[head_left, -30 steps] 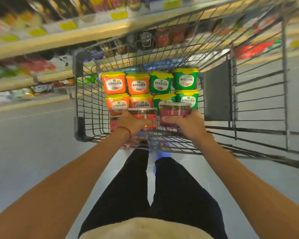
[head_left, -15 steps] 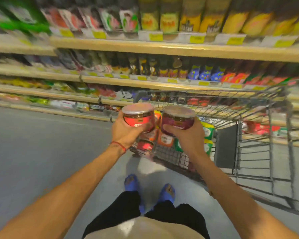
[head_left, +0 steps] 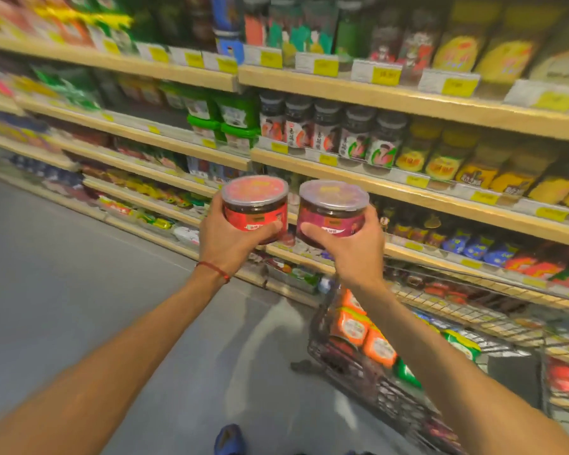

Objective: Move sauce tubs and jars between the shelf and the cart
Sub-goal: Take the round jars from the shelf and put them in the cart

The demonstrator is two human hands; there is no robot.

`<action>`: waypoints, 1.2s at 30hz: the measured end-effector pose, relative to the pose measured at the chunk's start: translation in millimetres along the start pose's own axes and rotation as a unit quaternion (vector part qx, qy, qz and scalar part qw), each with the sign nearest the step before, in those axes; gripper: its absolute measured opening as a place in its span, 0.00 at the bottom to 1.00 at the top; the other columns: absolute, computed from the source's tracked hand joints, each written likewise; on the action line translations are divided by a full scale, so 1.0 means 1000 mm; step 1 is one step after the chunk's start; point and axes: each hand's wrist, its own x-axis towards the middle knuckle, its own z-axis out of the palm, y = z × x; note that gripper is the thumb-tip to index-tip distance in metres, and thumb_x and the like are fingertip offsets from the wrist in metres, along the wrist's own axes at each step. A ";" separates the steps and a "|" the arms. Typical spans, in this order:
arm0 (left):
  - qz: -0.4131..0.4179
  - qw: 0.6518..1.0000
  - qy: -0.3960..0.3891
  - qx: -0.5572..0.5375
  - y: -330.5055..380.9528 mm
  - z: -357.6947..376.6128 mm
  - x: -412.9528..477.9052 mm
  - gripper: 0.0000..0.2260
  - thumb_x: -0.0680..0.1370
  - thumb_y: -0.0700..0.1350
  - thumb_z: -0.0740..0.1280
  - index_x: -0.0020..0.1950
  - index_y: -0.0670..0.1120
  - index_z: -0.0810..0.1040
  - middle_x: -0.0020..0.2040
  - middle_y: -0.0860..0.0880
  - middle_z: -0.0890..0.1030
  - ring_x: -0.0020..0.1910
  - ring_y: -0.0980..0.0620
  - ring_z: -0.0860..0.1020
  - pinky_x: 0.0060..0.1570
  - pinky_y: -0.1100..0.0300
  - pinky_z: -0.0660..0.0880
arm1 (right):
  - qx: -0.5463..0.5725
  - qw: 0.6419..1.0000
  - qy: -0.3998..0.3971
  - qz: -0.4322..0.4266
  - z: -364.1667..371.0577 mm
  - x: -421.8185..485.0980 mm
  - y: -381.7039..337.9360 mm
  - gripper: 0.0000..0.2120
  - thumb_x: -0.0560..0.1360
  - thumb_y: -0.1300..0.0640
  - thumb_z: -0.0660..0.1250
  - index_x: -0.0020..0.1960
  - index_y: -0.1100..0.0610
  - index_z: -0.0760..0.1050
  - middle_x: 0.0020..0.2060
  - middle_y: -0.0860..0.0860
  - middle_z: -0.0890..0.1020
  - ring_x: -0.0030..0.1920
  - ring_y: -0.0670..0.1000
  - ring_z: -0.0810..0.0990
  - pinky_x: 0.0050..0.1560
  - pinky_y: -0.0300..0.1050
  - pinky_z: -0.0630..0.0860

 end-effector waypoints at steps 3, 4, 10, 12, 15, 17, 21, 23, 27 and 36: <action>0.008 1.000 0.020 -0.007 -0.008 -0.054 0.034 0.48 0.54 0.65 0.82 0.70 0.52 0.73 0.62 0.52 0.81 0.59 0.53 0.81 0.60 0.48 0.80 | 0.013 0.999 0.008 -0.034 0.061 0.004 -0.026 0.48 0.54 0.39 0.85 0.70 0.49 0.73 0.57 0.45 0.85 0.56 0.46 0.85 0.60 0.54 0.83; 0.014 1.000 0.023 -0.008 -0.011 -0.072 0.045 0.48 0.54 0.65 0.82 0.70 0.52 0.73 0.62 0.53 0.81 0.59 0.53 0.81 0.60 0.47 0.80 | 0.018 0.999 0.014 -0.042 0.082 0.005 -0.034 0.47 0.54 0.40 0.85 0.69 0.50 0.74 0.57 0.45 0.85 0.55 0.45 0.85 0.59 0.54 0.83; 0.037 0.998 0.043 -0.028 -0.020 -0.170 0.112 0.47 0.53 0.64 0.81 0.70 0.52 0.72 0.61 0.53 0.80 0.59 0.52 0.80 0.60 0.47 0.80 | 0.035 0.995 0.023 -0.091 0.189 0.016 -0.085 0.40 0.60 0.49 0.88 0.67 0.47 0.73 0.56 0.42 0.84 0.54 0.41 0.84 0.58 0.45 0.83; 0.041 0.997 0.047 -0.040 -0.022 -0.194 0.135 0.48 0.54 0.63 0.81 0.71 0.52 0.72 0.62 0.53 0.80 0.59 0.53 0.80 0.60 0.47 0.80 | 0.041 0.993 0.018 -0.106 0.216 0.023 -0.099 0.39 0.61 0.51 0.88 0.67 0.47 0.73 0.56 0.42 0.84 0.53 0.38 0.84 0.54 0.39 0.82; 0.048 0.996 0.044 -0.053 -0.025 -0.219 0.168 0.45 0.55 0.62 0.81 0.69 0.54 0.73 0.60 0.57 0.80 0.58 0.58 0.80 0.59 0.49 0.81 | 0.041 0.992 0.011 -0.120 0.249 0.036 -0.114 0.39 0.62 0.51 0.88 0.67 0.48 0.73 0.56 0.42 0.83 0.53 0.38 0.84 0.51 0.34 0.81; 0.056 0.996 0.043 -0.062 -0.026 -0.227 0.192 0.46 0.55 0.62 0.82 0.70 0.53 0.73 0.61 0.55 0.81 0.58 0.55 0.81 0.58 0.49 0.81 | 0.036 0.991 0.012 -0.128 0.268 0.049 -0.122 0.40 0.62 0.50 0.88 0.69 0.49 0.73 0.58 0.43 0.83 0.55 0.40 0.84 0.53 0.37 0.82; 0.076 0.994 0.037 -0.073 -0.027 -0.236 0.248 0.46 0.55 0.62 0.82 0.70 0.53 0.73 0.61 0.54 0.81 0.58 0.53 0.81 0.58 0.48 0.81 | 0.028 0.986 0.021 -0.160 0.303 0.086 -0.136 0.41 0.62 0.50 0.88 0.70 0.47 0.73 0.59 0.41 0.82 0.56 0.37 0.83 0.53 0.33 0.80; 0.089 0.993 0.039 -0.074 -0.027 -0.235 0.279 0.46 0.55 0.62 0.82 0.71 0.53 0.72 0.62 0.54 0.80 0.58 0.54 0.81 0.58 0.49 0.81 | 0.029 0.984 0.029 -0.171 0.319 0.109 -0.139 0.41 0.62 0.50 0.88 0.70 0.47 0.72 0.59 0.40 0.82 0.57 0.37 0.82 0.55 0.34 0.80; 0.089 0.991 0.043 -0.086 -0.035 -0.226 0.344 0.46 0.55 0.61 0.83 0.70 0.52 0.73 0.61 0.54 0.81 0.58 0.53 0.81 0.58 0.47 0.81 | 0.017 0.984 0.052 -0.169 0.348 0.163 -0.138 0.44 0.60 0.47 0.89 0.70 0.48 0.73 0.59 0.41 0.83 0.57 0.39 0.83 0.60 0.42 0.81; 0.103 0.990 0.001 -0.097 -0.043 -0.212 0.476 0.44 0.54 0.62 0.82 0.68 0.52 0.75 0.59 0.53 0.83 0.56 0.55 0.82 0.57 0.50 0.81 | -0.046 0.981 0.089 -0.164 0.406 0.270 -0.145 0.44 0.58 0.43 0.88 0.70 0.48 0.73 0.60 0.42 0.82 0.60 0.44 0.82 0.63 0.47 0.81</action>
